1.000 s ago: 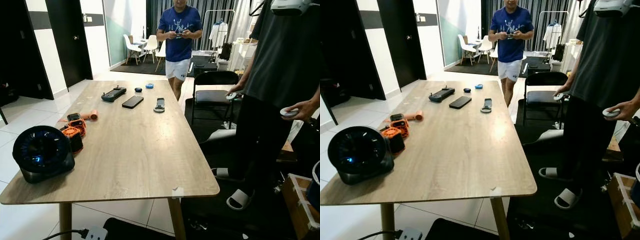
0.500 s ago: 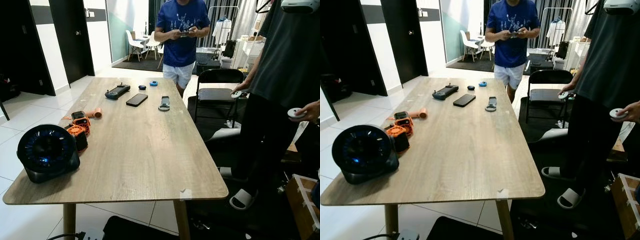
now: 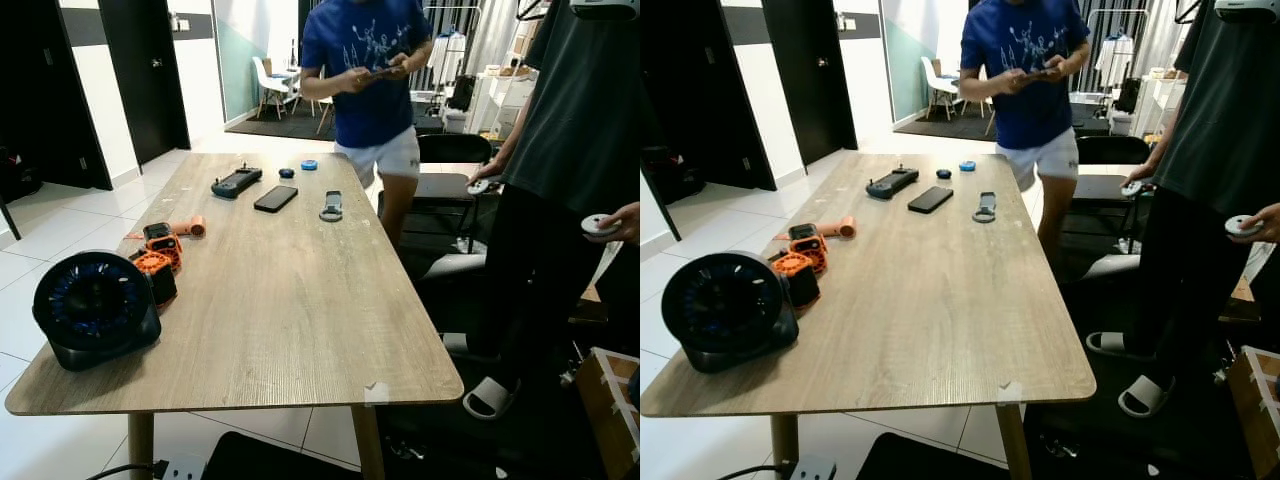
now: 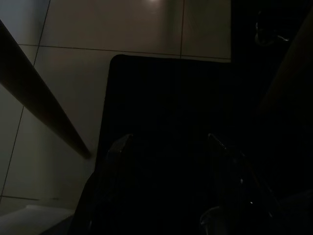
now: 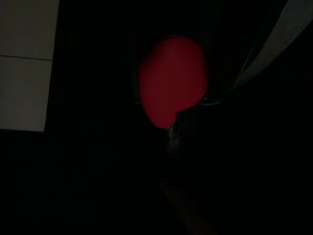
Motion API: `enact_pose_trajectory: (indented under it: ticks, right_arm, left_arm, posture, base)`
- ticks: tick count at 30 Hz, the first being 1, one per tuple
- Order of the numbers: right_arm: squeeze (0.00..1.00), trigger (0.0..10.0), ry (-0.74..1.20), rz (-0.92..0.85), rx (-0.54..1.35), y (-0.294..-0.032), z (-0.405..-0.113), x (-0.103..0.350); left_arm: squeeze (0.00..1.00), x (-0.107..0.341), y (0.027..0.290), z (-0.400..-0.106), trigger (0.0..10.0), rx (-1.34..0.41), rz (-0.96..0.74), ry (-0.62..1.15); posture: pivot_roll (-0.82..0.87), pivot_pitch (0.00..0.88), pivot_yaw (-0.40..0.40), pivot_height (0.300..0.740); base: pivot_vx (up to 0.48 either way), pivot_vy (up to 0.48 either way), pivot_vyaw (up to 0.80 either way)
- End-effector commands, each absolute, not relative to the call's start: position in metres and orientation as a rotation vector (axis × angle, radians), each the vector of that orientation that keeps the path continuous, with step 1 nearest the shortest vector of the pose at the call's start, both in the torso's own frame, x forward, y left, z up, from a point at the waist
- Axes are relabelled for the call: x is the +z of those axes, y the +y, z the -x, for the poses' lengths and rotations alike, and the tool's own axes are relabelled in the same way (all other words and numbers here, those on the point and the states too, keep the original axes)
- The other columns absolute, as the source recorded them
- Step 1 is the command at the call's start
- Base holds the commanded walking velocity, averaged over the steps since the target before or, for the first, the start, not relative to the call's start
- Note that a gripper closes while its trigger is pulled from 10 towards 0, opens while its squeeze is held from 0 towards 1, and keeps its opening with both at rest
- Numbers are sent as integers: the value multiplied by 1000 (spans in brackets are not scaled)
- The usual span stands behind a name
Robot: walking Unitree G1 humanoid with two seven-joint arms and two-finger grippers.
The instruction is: Hang keys on a hook
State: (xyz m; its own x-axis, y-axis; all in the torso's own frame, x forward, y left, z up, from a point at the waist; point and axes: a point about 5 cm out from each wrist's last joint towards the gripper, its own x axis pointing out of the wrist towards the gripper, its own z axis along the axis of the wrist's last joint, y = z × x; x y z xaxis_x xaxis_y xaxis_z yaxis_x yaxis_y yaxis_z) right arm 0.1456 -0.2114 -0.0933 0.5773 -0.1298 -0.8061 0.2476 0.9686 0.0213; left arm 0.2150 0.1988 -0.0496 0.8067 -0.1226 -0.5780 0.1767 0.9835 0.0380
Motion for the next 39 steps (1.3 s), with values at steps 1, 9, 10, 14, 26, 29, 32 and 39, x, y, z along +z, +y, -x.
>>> enact_pose_trajectory:
  ticks: [1, 9, 10, 14, 26, 29, 32, 39]
  right_arm:
    - [0, 10000, 938, -139, -227, -212, -143, -94]
    - [0, 10000, 940, -125, -213, -212, -143, -94]
    - [0, 10000, 941, -125, -212, -212, -143, -94]
    - [0, 10000, 943, -127, -209, -210, -143, -95]
    - [0, 10000, 949, -134, -213, -208, -141, -96]
    - [0, 10000, 951, -137, -218, -208, -140, -96]
    - [0, 10000, 952, -138, -221, -208, -139, -96]
    - [0, 10000, 956, -139, -224, -208, -138, -97]
  left_arm:
    - [0, -53, 198, -212, 10000, -161, -97, 632]
    - [0, -53, 197, -211, 10000, -166, -103, 638]
    - [0, -53, 197, -211, 10000, -166, -103, 637]
    - [0, -53, 198, -211, 10000, -168, -109, 634]
    - [0, -54, 199, -209, 10000, -188, -122, 638]
    - [0, -54, 198, -209, 10000, -199, -126, 639]
    - [0, -54, 197, -209, 10000, -206, -129, 639]
    - [0, -54, 195, -209, 10000, -224, -136, 639]
  posture:
    - [59, 29, 19, 740]
    - [61, 26, 17, 740]
    - [62, 25, 16, 740]
    - [67, 29, 17, 740]
    - [69, 37, 26, 740]
    - [68, 36, 27, 740]
    - [67, 36, 28, 740]
    - [71, 39, 29, 740]
  base:
    - [0, 0, 0]
    - [0, 0, 0]
    - [0, 0, 0]
    - [0, 0, 0]
    - [0, 0, 0]
    - [0, 0, 0]
    - [0, 0, 0]
    - [0, 0, 0]
